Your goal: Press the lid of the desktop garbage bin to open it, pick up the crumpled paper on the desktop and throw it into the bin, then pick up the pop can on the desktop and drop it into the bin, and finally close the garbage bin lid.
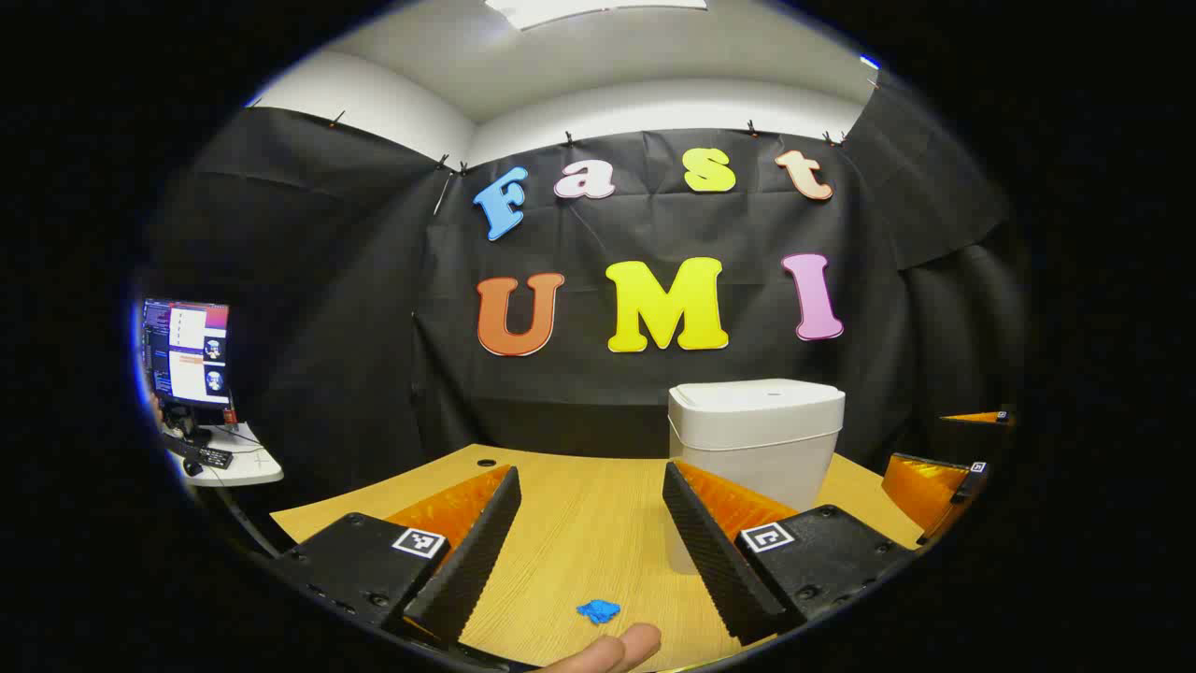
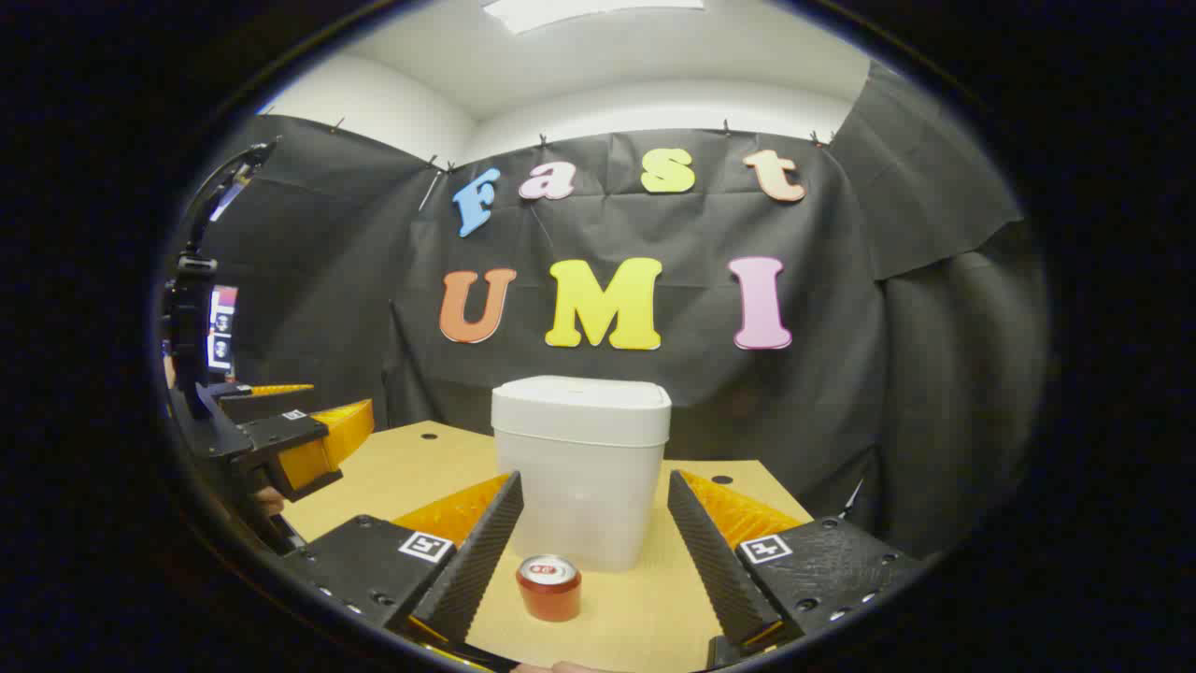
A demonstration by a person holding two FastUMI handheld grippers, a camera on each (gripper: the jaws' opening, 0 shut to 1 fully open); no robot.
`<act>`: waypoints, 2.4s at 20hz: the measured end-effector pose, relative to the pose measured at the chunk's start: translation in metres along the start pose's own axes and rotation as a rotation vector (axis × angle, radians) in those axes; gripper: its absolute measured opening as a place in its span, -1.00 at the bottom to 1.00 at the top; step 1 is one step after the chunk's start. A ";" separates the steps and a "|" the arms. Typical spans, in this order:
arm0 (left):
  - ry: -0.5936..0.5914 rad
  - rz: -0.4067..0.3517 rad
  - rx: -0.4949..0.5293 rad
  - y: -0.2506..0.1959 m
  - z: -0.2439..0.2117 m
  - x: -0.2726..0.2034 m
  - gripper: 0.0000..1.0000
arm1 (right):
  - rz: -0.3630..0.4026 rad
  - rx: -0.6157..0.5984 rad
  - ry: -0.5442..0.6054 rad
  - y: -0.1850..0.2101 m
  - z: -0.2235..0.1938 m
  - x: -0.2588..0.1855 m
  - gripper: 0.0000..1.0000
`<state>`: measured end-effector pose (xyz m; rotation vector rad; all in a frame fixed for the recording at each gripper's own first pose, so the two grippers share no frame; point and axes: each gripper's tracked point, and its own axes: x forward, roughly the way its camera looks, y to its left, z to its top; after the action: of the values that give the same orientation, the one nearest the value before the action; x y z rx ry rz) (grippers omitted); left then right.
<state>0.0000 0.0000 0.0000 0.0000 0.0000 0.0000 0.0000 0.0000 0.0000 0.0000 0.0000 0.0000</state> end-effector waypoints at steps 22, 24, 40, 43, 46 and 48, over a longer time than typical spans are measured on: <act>0.030 -0.061 0.010 -0.021 -0.009 -0.004 0.97 | -0.030 -0.043 0.013 -0.009 -0.011 0.005 0.91; 0.033 -0.066 0.014 -0.022 -0.011 -0.003 0.97 | -0.028 -0.047 0.011 -0.007 -0.011 0.005 0.90; 0.055 -0.062 0.003 -0.017 -0.015 0.001 0.98 | -0.079 0.023 -0.003 -0.022 0.024 0.041 0.63; 0.064 -0.059 -0.002 -0.014 -0.017 0.004 0.98 | -0.052 0.031 -0.015 -0.014 0.038 0.057 0.41; 0.068 -0.049 -0.004 -0.009 -0.017 0.006 0.98 | -0.039 0.029 0.005 -0.011 0.046 0.075 0.12; 0.072 -0.052 -0.009 -0.009 -0.019 0.009 0.98 | -0.049 0.020 0.011 -0.007 0.054 0.090 -0.13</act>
<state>0.0086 -0.0091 -0.0185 -0.0092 0.0723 -0.0520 0.0899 -0.0071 0.0539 0.0198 0.0111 -0.0493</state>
